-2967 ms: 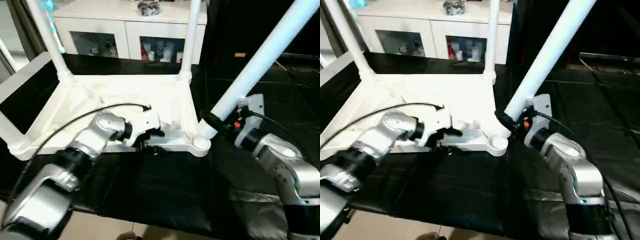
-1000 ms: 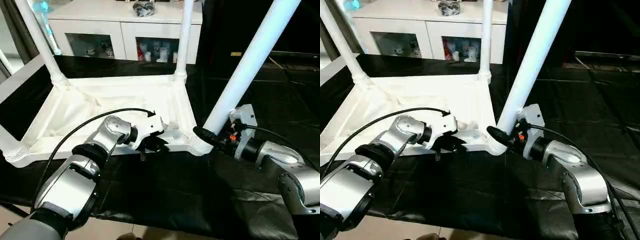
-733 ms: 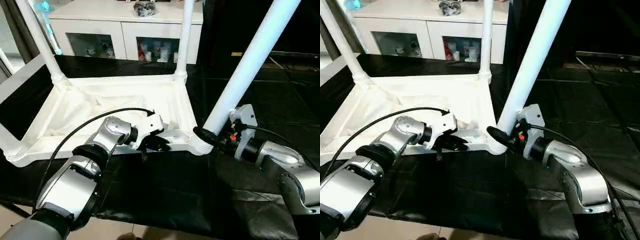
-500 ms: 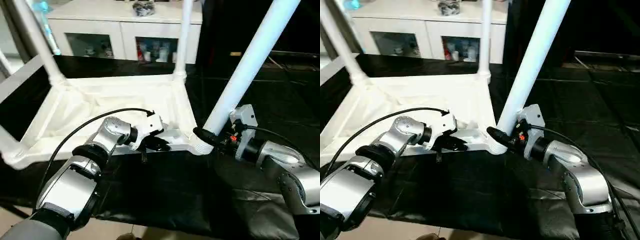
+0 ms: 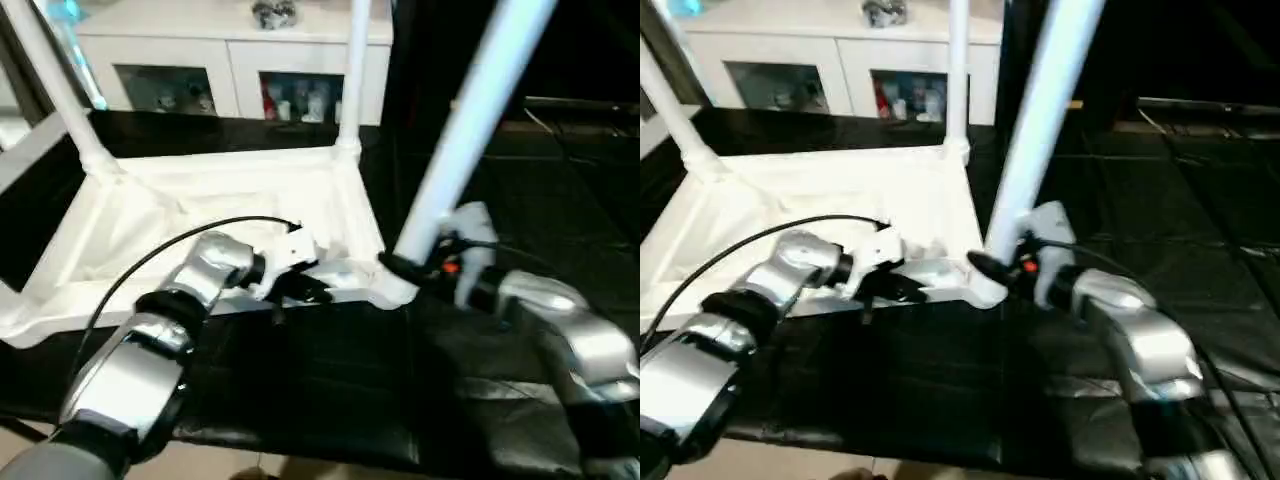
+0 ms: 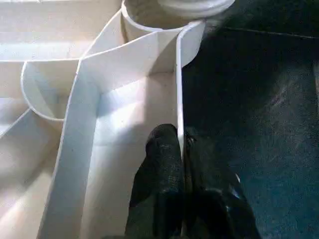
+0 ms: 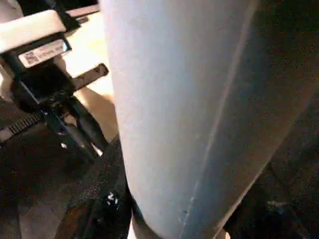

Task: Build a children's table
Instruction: Insert table leg to table base

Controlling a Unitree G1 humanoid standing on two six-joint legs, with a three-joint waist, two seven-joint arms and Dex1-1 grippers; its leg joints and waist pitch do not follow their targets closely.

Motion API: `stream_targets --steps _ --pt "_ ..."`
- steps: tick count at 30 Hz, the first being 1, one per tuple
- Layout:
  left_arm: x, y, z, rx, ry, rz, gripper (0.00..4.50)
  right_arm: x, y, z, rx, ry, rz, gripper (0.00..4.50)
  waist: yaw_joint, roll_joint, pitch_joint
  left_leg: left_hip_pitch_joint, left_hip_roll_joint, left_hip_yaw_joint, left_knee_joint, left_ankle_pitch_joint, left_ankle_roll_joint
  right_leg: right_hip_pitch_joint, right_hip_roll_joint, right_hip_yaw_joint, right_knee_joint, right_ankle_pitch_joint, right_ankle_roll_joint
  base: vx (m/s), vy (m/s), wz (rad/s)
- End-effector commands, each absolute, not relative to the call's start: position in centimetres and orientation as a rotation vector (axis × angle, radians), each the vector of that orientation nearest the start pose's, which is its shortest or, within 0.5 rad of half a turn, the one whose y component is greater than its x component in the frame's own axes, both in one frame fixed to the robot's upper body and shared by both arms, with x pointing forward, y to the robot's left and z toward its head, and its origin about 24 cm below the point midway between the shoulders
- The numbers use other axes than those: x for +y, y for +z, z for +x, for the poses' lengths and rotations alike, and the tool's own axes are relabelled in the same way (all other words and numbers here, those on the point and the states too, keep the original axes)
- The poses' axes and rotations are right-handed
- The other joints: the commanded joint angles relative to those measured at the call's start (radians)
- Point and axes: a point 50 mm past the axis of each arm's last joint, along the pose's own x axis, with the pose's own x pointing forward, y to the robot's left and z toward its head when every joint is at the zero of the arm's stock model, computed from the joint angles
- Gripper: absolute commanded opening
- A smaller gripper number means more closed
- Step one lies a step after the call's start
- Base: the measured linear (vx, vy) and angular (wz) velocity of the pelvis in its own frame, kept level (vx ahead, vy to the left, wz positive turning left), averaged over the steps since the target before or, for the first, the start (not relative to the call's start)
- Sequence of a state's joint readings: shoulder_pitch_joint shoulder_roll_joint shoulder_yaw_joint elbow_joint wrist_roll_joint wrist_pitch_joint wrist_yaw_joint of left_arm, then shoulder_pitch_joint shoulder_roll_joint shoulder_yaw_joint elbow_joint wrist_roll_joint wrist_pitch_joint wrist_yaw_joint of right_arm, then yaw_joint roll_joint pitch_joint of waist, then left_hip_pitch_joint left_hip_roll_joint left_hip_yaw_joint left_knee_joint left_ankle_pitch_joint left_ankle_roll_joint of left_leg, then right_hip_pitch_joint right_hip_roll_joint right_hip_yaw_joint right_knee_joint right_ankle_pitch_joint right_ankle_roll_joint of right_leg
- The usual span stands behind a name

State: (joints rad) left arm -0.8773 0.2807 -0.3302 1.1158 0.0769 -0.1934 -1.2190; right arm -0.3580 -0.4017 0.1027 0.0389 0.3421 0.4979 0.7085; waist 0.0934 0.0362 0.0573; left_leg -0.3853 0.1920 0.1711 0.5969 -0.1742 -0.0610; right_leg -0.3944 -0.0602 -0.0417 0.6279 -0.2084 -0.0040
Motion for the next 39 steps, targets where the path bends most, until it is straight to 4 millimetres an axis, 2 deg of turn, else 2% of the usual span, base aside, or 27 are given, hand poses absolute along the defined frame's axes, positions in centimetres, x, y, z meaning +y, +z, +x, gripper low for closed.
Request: stream_targets --steps 1,2,4,6,7,8,9,11,12,13,14,15,19,20,22,24,25,27,28,30,33,39 --pt "13.2 5.2 34.5 0.478 -1.353 0.492 0.00 -14.7 9.2 30.0 0.249 0.868 -0.053 1.91 0.009 -0.031 -0.073 0.011 0.032 -0.007 -0.061 -0.091 0.065 0.056 -0.087 0.039 -0.066 -0.020 -0.248 0.000 0.000 0.00" --pt "13.3 5.2 34.5 0.479 -1.350 0.491 0.00 -14.7 9.1 30.1 0.253 0.871 -0.053 1.91 0.009 -0.030 -0.072 0.013 0.033 -0.007 -0.061 -0.097 0.064 0.055 -0.086 0.039 -0.068 -0.033 -0.246 0.000 0.000 0.00" --pt "13.6 5.2 34.4 0.481 -1.353 0.489 0.00 -14.5 8.8 30.4 0.258 0.875 -0.061 1.91 0.008 -0.039 -0.069 0.012 0.033 -0.006 -0.063 -0.118 0.054 0.054 -0.089 0.040 -0.072 -0.087 -0.237 0.000 0.000 0.00" --pt "13.7 5.2 34.4 0.481 -1.355 0.488 0.00 -14.4 8.6 30.6 0.261 0.875 -0.064 1.91 0.006 -0.035 -0.068 0.014 0.035 -0.007 -0.064 -0.131 0.040 0.052 -0.089 0.041 -0.073 -0.114 -0.232 0.000 0.000 0.00" --pt "13.8 5.3 34.3 0.479 -1.358 0.486 0.00 -14.2 8.3 31.0 0.272 0.884 -0.066 1.91 0.005 -0.044 -0.067 0.014 0.035 -0.006 -0.066 -0.132 0.040 0.051 -0.088 0.040 -0.075 -0.117 -0.229 0.000 0.000 0.00" --pt "13.8 5.4 34.3 0.478 -1.359 0.485 0.00 -14.1 8.1 31.1 0.276 0.890 -0.068 1.91 0.003 -0.046 -0.067 0.010 0.033 -0.008 -0.066 -0.131 0.035 0.054 -0.091 0.039 -0.073 -0.130 -0.227 0.000 0.000 0.00" --pt "13.8 5.5 34.3 0.473 -1.358 0.484 0.00 -14.0 7.9 31.2 0.284 0.898 -0.073 1.91 0.004 -0.046 -0.068 0.011 0.034 -0.008 -0.066 -0.128 0.034 0.053 -0.090 0.039 -0.072 -0.126 -0.226 0.000 0.000 0.00" --pt "13.8 5.8 34.5 0.448 -1.336 0.480 0.00 -13.8 7.5 31.4 0.302 0.913 -0.091 1.91 0.005 -0.055 -0.068 0.014 0.036 -0.006 -0.066 -0.119 0.040 0.051 -0.088 0.040 -0.069 -0.089 -0.234 0.000 0.000 0.00" --pt "13.8 5.8 34.5 0.448 -1.336 0.480 0.00 -13.8 7.5 31.4 0.302 0.913 -0.091 1.91 0.005 -0.054 -0.070 0.015 0.036 -0.006 -0.066 -0.115 0.041 0.051 -0.089 0.039 -0.066 -0.076 -0.237 0.000 0.000 0.00" --pt "14.0 5.9 34.5 0.452 -1.337 0.485 0.00 -13.7 7.3 31.7 0.304 0.916 -0.097 1.91 0.006 -0.061 -0.070 0.017 0.037 -0.005 -0.066 -0.115 0.045 0.049 -0.088 0.039 -0.066 -0.060 -0.241 0.000 0.000 0.00" --pt "14.1 5.9 34.5 0.454 -1.338 0.487 0.00 -13.6 7.3 31.8 0.304 0.917 -0.097 1.91 0.005 -0.060 -0.069 0.014 0.037 -0.007 -0.067 -0.114 0.044 0.051 -0.090 0.039 -0.064 -0.057 -0.243 0.000 0.000 0.00" --pt "14.2 5.9 34.5 0.457 -1.342 0.491 0.00 -13.6 7.2 31.9 0.304 0.918 -0.099 1.91 0.007 -0.058 -0.070 0.018 0.038 -0.006 -0.067 -0.119 0.043 0.049 -0.090 0.039 -0.065 -0.058 -0.245 0.000 0.000 0.00" --pt "14.5 6.2 34.3 0.467 -1.356 0.509 0.00 -13.3 7.2 32.2 0.302 0.933 -0.102 1.91 0.007 -0.060 -0.070 0.017 0.038 -0.005 -0.067 -0.124 0.040 0.051 -0.090 0.040 -0.064 -0.052 -0.249 0.000 0.000 0.00" --pt "14.6 6.5 34.4 0.466 -1.353 0.514 0.00 -13.1 7.0 32.2 0.303 0.947 -0.106 1.91 0.009 -0.056 -0.071 0.018 0.039 -0.006 -0.067 -0.122 0.038 0.050 -0.089 0.040 -0.061 -0.030 -0.253 0.000 0.000 0.00" --pt "14.7 6.8 34.5 0.466 -1.347 0.515 0.00 -13.1 6.8 32.1 0.302 0.955 -0.111 1.91 0.010 -0.055 -0.071 0.020 0.039 -0.006 -0.067 -0.123 0.037 0.050 -0.087 0.039 -0.059 -0.006 -0.261 0.000 0.000 0.00" --pt "14.8 7.1 34.7 0.459 -1.339 0.523 0.00 -13.1 6.8 32.0 0.298 0.956 -0.110 1.91 0.012 -0.048 -0.072 0.020 0.039 -0.007 -0.067 -0.124 0.035 0.050 -0.086 0.039 -0.057 0.013 -0.268 0.000 0.000 0.00" --pt "14.8 7.3 34.8 0.463 -1.337 0.523 0.00 -13.2 6.8 31.9 0.293 0.955 -0.107 1.91 0.012 -0.050 -0.071 0.021 0.039 -0.006 -0.067 -0.126 0.035 0.050 -0.086 0.039 -0.058 0.017 -0.270 0.000 0.000 0.00" --pt "14.9 7.6 34.9 0.470 -1.341 0.529 0.00 -13.3 6.8 31.7 0.286 0.954 -0.093 1.91 0.014 -0.046 -0.072 0.021 0.038 -0.007 -0.067 -0.130 0.030 0.053 -0.087 0.039 -0.056 0.032 -0.276 0.000 0.000 0.00" --pt "14.9 7.7 34.9 0.474 -1.343 0.533 0.00 -13.3 6.8 31.6 0.283 0.956 -0.088 1.91 0.015 -0.039 -0.073 0.020 0.038 -0.009 -0.067 -0.133 0.027 0.054 -0.088 0.039 -0.055 0.036 -0.277 0.000 0.000 0.00" --pt "14.9 7.7 34.8 0.486 -1.349 0.541 0.00 -13.3 6.6 31.3 0.284 0.962 -0.079 1.91 0.014 -0.044 -0.074 0.021 0.038 -0.008 -0.066 -0.134 0.027 0.055 -0.086 0.039 -0.055 0.056 -0.281 0.000 0.000 0.00" --pt "14.8 7.2 34.7 0.500 -1.348 0.547 0.00 -13.4 6.0 31.0 0.297 0.964 -0.088 1.91 0.014 -0.038 -0.073 0.022 0.038 -0.009 -0.068 -0.149 0.023 0.054 -0.085 0.038 -0.056 0.053 -0.286 0.000 0.000 0.00" --pt "14.7 6.5 34.4 0.523 -1.348 0.549 0.00 -13.6 6.0 30.9 0.297 0.958 -0.086 1.91 0.013 -0.039 -0.072 0.023 0.038 -0.010 -0.070 -0.173 0.008 0.054 -0.085 0.039 -0.061 0.013 -0.281 0.000 0.000 0.00"
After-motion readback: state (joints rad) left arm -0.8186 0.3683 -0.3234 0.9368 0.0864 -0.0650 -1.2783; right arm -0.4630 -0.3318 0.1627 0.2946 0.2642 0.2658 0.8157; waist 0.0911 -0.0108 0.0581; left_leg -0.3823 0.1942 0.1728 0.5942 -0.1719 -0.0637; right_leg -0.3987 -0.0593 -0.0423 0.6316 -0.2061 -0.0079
